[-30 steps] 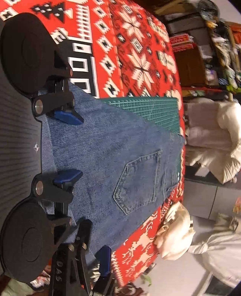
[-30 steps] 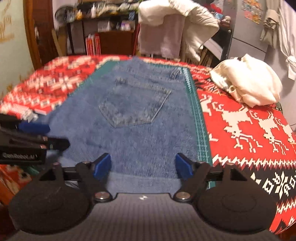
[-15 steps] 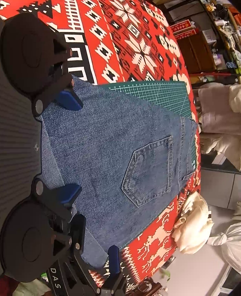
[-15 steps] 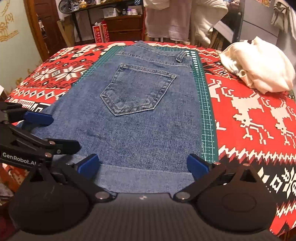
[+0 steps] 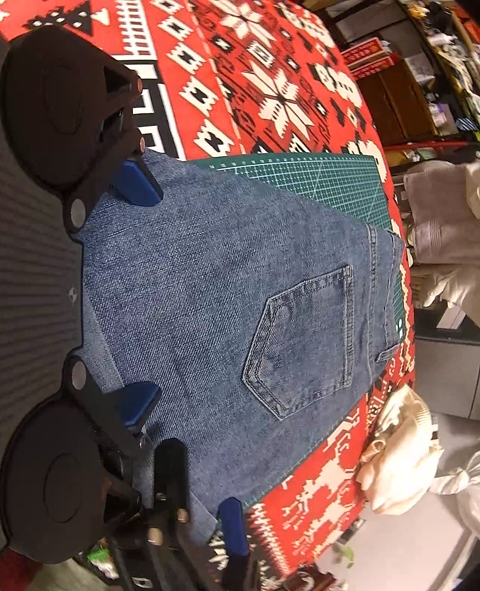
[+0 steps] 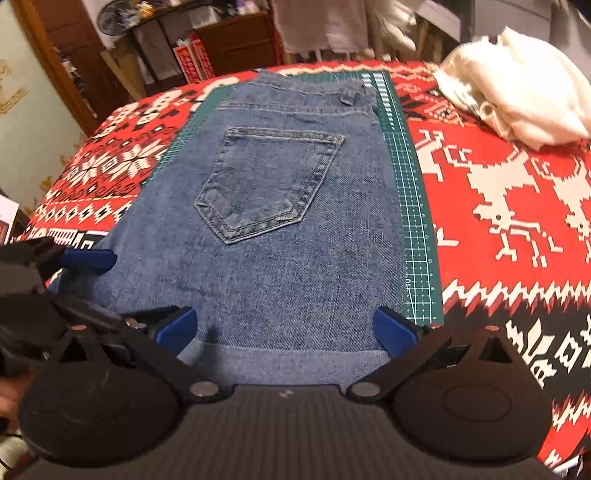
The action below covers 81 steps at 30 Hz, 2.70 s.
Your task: Fold clothes
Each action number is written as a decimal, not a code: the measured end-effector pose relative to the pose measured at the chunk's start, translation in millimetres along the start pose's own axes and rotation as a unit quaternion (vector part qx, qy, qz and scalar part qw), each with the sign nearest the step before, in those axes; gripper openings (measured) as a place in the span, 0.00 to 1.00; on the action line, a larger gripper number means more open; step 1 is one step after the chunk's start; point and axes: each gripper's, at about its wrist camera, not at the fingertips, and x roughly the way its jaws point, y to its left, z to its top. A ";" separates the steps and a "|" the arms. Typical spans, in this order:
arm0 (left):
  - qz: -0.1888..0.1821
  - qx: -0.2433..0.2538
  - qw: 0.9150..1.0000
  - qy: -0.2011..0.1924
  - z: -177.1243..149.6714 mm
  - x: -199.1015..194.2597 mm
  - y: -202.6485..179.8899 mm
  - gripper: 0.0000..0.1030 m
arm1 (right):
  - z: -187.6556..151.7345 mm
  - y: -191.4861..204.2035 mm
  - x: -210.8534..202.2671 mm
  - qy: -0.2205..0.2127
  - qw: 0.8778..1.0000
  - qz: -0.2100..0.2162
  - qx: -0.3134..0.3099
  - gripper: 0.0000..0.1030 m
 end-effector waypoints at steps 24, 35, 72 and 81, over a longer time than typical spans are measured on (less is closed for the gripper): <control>0.003 0.009 1.000 -0.002 0.8 0.5 3.7 0.98 | 23.0 14.9 17.7 0.062 0.996 -0.056 -0.017 1.00; 0.006 -0.007 1.000 -0.016 6.0 -22.9 12.2 0.89 | 25.1 19.6 -8.9 -0.019 0.996 -0.086 0.005 0.99; -0.196 -0.340 0.919 0.024 -60.2 -62.7 152.5 0.23 | -31.2 130.4 -32.0 0.026 0.993 0.112 0.014 0.43; -0.250 -0.385 0.888 0.032 -50.6 -56.3 160.1 0.22 | -30.9 185.8 -30.8 -0.039 0.990 0.065 -0.119 0.43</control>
